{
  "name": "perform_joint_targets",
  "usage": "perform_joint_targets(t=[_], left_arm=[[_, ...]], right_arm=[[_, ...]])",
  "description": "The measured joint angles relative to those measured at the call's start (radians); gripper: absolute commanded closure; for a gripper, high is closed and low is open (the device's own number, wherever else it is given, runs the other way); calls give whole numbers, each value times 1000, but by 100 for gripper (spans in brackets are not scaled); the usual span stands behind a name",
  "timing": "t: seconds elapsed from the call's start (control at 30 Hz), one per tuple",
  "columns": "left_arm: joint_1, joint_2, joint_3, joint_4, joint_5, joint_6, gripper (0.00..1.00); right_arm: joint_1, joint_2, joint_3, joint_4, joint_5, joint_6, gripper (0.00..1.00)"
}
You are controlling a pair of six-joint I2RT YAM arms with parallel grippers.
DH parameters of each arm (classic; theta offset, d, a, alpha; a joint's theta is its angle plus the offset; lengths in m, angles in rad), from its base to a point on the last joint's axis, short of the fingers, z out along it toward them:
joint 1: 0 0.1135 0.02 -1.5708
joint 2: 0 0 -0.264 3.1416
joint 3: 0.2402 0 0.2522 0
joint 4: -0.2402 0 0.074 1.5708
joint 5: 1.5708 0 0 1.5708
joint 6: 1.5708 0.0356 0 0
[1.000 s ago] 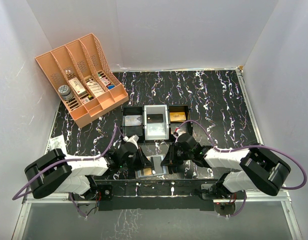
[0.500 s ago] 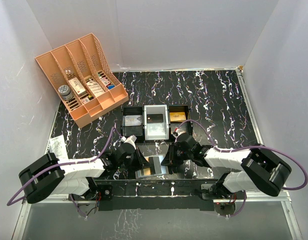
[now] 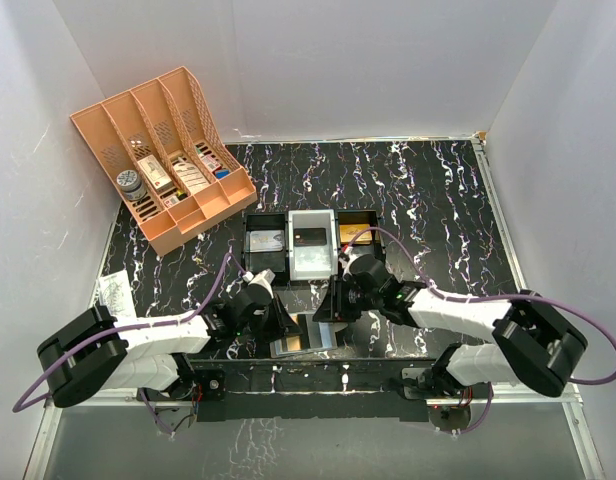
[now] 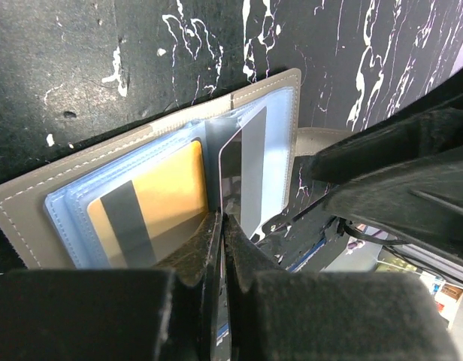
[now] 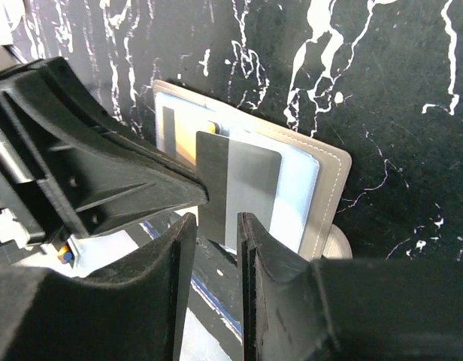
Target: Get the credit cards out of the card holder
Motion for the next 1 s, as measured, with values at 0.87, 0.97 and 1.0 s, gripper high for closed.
perform_joint_targets(t=[0.87,0.97,1.0], left_arm=[[0,2,23,-35,2,31,100],[0,-14,23,-52,2,35,100],[0,-20,23,-55,1,37,100]], right_arm=[[36,41,-17,-47,111,-10,66],[36,27,-16,-64,115,-15,67],[36,27,-14,-65,112,-15,68]])
